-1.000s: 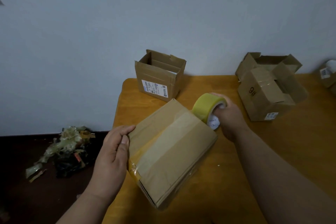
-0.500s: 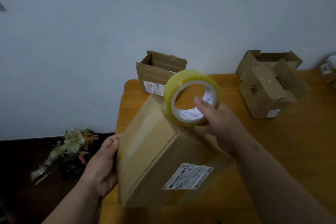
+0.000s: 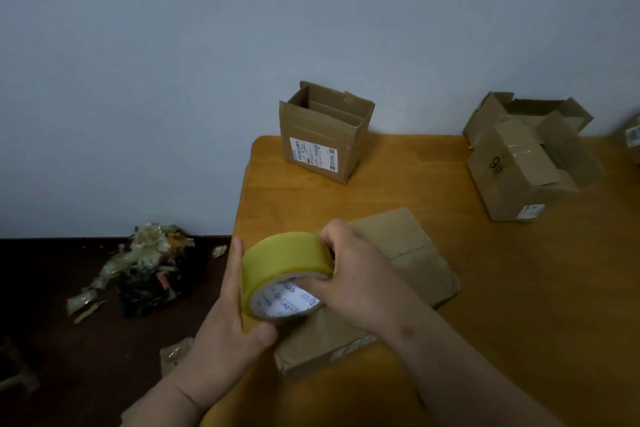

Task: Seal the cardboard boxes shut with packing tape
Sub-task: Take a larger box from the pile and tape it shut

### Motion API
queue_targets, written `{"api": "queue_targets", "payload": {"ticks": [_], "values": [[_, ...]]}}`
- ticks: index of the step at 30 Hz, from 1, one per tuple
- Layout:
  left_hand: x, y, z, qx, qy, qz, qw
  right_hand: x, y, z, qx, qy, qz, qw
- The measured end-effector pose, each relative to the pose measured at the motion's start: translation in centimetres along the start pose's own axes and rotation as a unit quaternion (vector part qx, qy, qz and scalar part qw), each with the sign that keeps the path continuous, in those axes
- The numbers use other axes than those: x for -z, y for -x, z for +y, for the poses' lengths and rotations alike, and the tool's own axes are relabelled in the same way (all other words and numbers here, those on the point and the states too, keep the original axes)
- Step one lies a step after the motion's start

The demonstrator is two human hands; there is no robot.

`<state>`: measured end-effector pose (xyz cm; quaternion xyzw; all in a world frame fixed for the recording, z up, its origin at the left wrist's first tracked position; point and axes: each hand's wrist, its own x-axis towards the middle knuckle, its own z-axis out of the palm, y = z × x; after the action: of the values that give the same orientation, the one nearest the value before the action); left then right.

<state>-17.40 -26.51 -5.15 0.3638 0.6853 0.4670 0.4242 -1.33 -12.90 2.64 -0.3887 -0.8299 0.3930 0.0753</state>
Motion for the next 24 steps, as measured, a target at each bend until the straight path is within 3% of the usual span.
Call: {"api": "queue_targets", "payload": {"ticks": [5,8,12,15,18,24], "values": [[-4.1,1.5,-1.4,-0.041,-0.017,0.048,0.998,-1.1,0.0,0.1,0.028,0.019,0.006,0.999],[-4.1,0.6,-1.7,-0.021,0.007,0.042,0.999,-0.6,-0.1,0.2,0.062,0.064,-0.009,0.996],[-3.7,0.9,-1.3,-0.07,-0.085,0.055,0.992,1.8,-0.7,0.3,0.068,0.156,-0.008,0.985],[-3.7,1.1,-0.9,-0.068,-0.136,0.07,0.986,5.6,-1.3,2.8,0.044,0.267,0.063,0.961],[-3.7,1.0,-1.2,-0.056,-0.13,0.073,0.987,7.9,-1.5,5.7,0.094,0.333,0.139,0.928],[-3.5,1.0,-1.4,-0.066,-0.166,0.071,0.981,7.5,-1.2,6.1,0.184,0.334,0.2,0.903]]}}
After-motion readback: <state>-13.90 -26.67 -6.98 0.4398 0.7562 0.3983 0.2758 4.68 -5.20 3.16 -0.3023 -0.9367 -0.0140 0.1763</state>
